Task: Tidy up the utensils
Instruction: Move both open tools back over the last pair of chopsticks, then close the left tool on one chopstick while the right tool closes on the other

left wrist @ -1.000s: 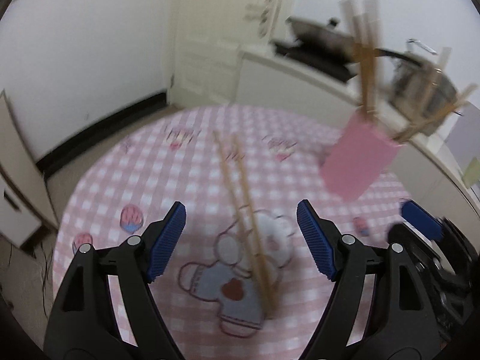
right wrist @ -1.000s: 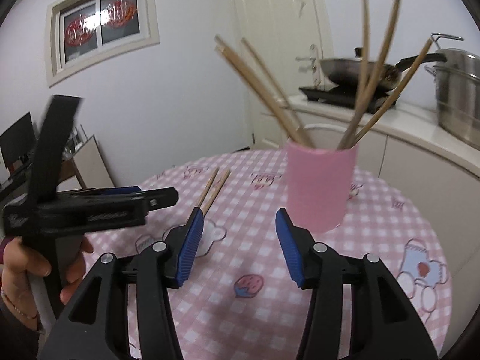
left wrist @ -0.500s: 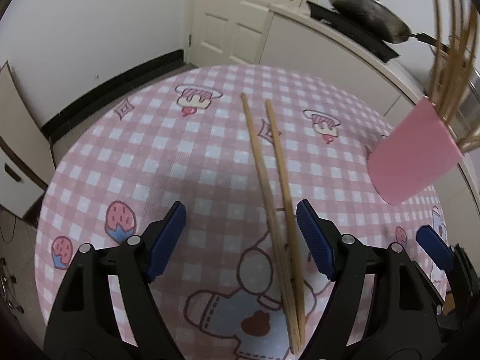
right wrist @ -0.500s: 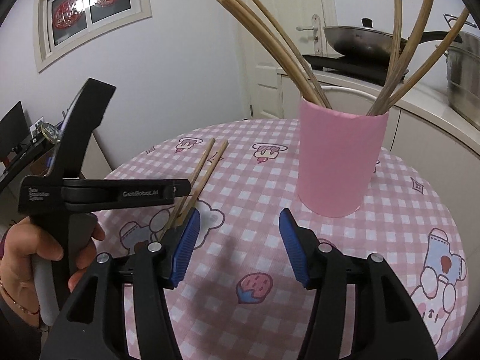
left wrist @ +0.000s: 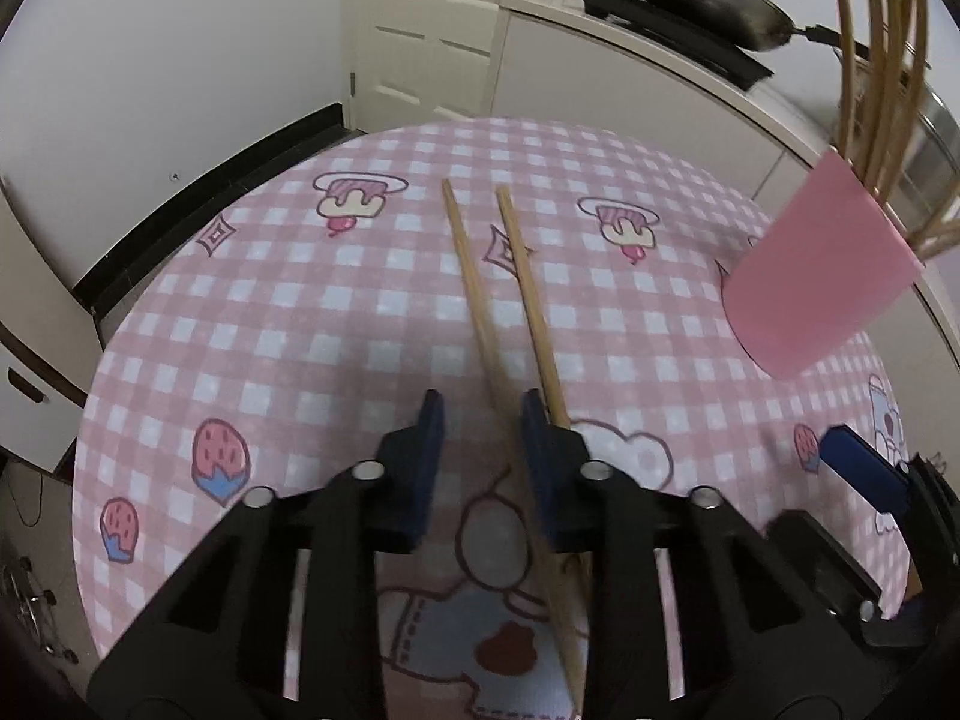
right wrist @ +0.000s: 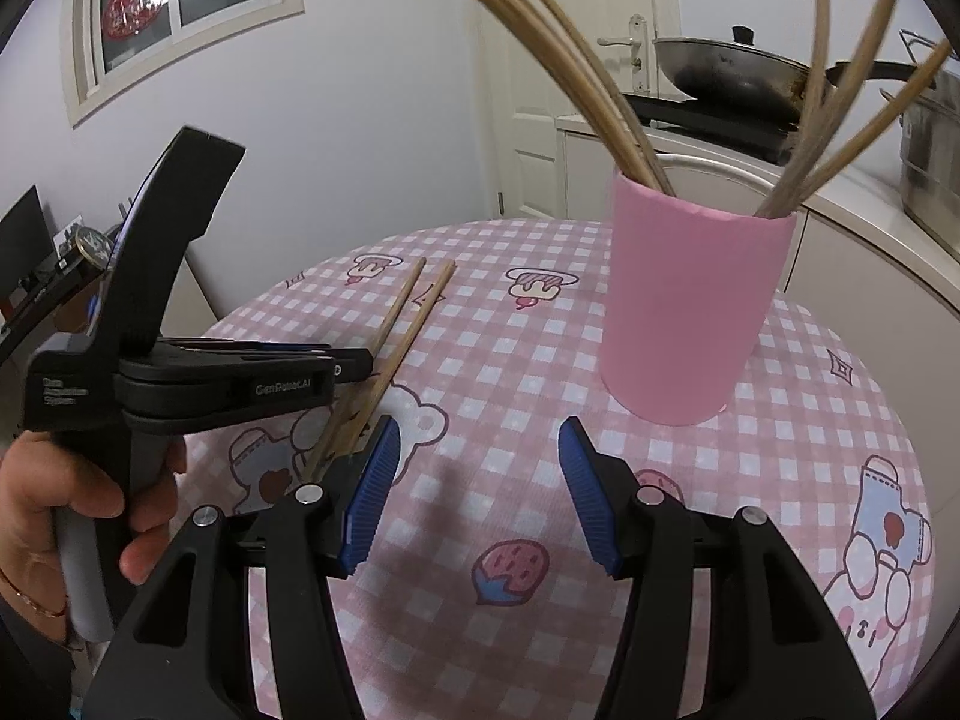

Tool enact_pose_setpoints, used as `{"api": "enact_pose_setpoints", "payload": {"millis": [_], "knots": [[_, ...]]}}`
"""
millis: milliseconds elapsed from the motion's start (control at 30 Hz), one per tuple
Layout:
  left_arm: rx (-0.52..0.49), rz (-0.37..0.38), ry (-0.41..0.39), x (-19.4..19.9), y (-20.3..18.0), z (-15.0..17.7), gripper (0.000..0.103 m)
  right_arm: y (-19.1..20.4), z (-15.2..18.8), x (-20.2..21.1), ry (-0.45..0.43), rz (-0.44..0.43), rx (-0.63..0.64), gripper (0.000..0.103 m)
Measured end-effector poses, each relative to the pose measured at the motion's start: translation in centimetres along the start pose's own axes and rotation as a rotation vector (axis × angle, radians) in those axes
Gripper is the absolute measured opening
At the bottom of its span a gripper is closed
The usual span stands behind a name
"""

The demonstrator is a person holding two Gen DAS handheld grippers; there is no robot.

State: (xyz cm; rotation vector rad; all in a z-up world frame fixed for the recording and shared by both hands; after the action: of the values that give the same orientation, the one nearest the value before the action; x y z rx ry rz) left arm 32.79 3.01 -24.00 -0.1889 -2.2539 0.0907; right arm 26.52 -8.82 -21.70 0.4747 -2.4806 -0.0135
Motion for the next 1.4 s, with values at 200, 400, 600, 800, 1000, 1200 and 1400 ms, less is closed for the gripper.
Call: {"api": "enact_pose_setpoints", "payload": {"millis": [200,400,600,800,1000,1200,1400], "knots": [[-0.008,0.037,0.014,0.5,-0.1,0.9,0.009,1.2,0.5,-2.3,0.091,-0.042,0.004,0.052],[0.035,0.085,0.027,1.8,1.1,2.1,0.008,2.9,0.9,-4.9,0.186,-0.1,-0.011,0.052],[0.072,0.108,0.029,2.7,2.0,3.0,0.008,4.9,1.0,-6.1,0.22,-0.092,0.097,0.044],[0.068,0.118,0.026,3.5,1.8,4.1,0.008,4.7,1.6,-5.4,0.226,-0.08,0.163,0.006],[0.04,0.164,0.038,4.9,0.4,6.1,0.008,3.1,3.7,-2.1,0.251,-0.123,0.114,0.005],[0.036,0.165,0.049,5.9,0.0,7.3,0.008,2.0,6.4,2.3,0.3,-0.137,0.121,0.005],[0.075,0.173,0.08,4.9,-0.3,6.2,0.009,1.7,5.7,2.3,0.286,-0.129,0.085,0.011]]}}
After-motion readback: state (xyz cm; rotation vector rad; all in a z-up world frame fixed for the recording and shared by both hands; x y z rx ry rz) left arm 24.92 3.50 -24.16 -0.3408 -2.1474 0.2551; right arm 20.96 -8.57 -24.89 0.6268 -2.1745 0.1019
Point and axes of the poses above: each gripper's, at about its wrist camera, not at the fingertips, and x roughly against the way its jaws point, y to its left, z to its underside, the point moved 9 cm from there along -x, roughly the way its jaws point, and after that the axes turned 6 degrees about -y, right-handed, at the moved point
